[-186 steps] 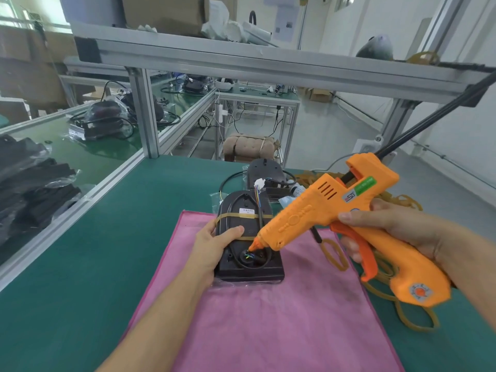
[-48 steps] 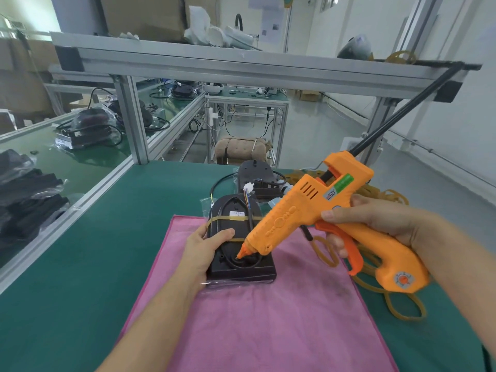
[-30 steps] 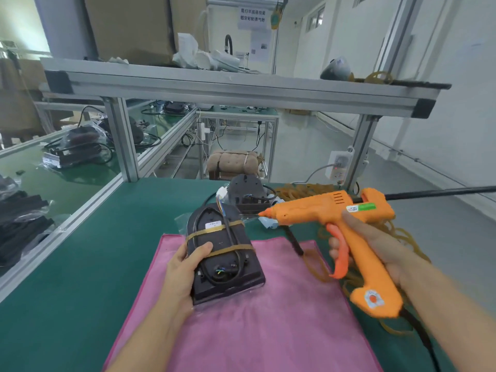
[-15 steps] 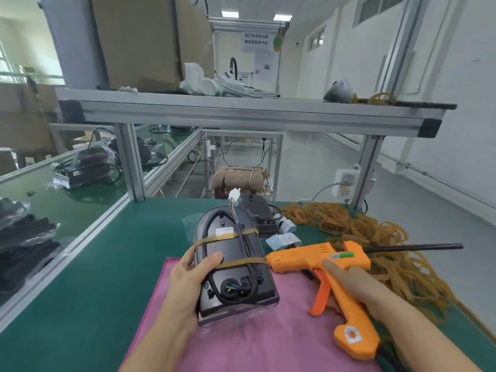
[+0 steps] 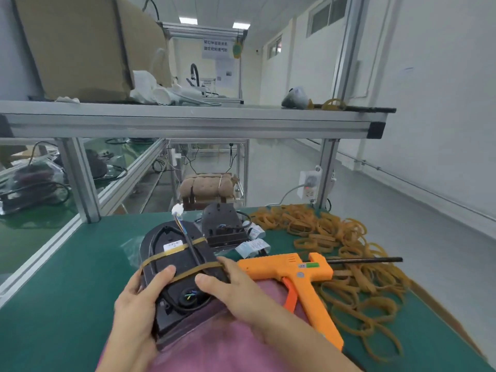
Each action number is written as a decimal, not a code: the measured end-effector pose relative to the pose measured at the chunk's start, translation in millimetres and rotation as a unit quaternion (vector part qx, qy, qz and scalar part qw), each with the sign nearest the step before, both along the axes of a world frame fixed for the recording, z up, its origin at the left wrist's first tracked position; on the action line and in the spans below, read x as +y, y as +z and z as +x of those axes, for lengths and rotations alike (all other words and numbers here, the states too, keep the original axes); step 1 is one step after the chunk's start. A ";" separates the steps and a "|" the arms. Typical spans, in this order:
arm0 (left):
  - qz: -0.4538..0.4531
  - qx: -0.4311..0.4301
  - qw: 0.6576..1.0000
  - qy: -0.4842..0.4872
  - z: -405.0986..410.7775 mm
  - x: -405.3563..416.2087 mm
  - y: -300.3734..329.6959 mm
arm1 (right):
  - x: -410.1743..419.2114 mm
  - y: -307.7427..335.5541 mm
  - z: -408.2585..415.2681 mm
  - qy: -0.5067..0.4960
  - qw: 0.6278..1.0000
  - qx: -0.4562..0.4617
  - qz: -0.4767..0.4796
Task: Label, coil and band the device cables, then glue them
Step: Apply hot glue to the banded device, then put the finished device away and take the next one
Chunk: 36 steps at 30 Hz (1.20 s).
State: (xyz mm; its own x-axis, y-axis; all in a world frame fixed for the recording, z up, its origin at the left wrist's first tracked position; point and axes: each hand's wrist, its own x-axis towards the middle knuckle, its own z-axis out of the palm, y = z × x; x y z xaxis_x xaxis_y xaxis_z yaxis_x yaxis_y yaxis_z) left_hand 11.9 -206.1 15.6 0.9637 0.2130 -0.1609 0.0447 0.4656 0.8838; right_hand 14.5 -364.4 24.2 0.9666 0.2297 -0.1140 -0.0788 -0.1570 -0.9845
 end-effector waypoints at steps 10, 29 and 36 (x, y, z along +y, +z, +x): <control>0.070 -0.007 0.997 -0.026 -17.5 37.2 -2.3 | 49.0 2.0 17.4 -0.024 0.998 0.007 0.054; 0.104 -0.066 0.951 0.285 -41.7 177.4 25.4 | 223.0 18.6 29.4 0.221 0.972 -0.003 0.082; 0.120 -0.107 0.919 0.361 -46.0 237.4 75.4 | 302.3 60.0 37.6 0.224 0.964 -0.109 0.095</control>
